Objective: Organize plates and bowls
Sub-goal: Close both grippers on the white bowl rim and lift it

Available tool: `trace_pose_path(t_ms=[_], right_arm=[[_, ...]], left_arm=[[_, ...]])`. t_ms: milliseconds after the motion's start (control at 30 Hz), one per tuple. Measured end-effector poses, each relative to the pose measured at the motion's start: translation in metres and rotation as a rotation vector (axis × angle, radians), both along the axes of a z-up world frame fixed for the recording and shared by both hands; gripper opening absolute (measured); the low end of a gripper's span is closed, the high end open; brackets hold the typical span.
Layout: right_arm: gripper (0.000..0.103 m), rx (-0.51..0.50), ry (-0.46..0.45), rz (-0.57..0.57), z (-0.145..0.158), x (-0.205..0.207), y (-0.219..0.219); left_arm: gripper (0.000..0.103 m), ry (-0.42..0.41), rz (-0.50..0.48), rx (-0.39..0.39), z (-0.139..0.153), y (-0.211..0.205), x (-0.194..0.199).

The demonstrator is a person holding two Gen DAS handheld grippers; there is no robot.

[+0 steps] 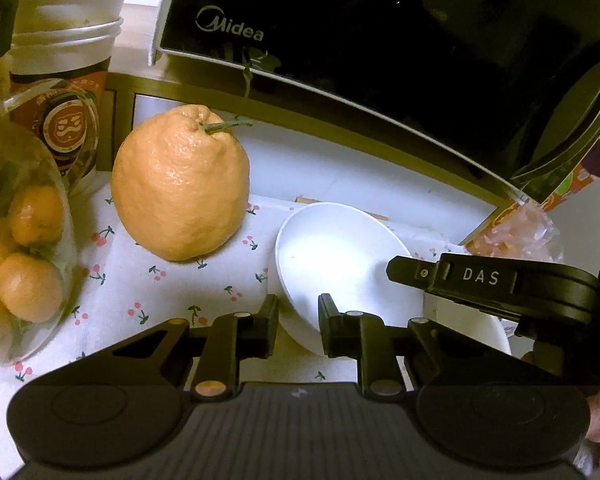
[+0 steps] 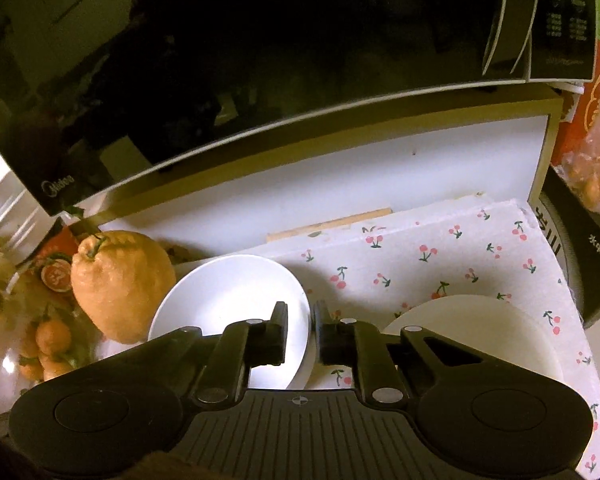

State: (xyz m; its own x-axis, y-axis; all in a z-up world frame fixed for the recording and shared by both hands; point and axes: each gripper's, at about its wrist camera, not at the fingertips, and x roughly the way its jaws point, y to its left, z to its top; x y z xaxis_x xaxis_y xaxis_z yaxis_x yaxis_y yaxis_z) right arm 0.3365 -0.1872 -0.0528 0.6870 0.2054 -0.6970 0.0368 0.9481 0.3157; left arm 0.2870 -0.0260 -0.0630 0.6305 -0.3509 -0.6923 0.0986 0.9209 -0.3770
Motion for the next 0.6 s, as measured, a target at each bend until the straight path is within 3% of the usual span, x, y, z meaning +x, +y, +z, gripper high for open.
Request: trace_pose_path(t_ms=[600], right_arm=[[0.014,0.021,-0.039,-0.019,0.057,-0.057,-0.003]], left_arm=[[0.019,-0.021,-0.029,0.015,0.049,0.001,-0.047]])
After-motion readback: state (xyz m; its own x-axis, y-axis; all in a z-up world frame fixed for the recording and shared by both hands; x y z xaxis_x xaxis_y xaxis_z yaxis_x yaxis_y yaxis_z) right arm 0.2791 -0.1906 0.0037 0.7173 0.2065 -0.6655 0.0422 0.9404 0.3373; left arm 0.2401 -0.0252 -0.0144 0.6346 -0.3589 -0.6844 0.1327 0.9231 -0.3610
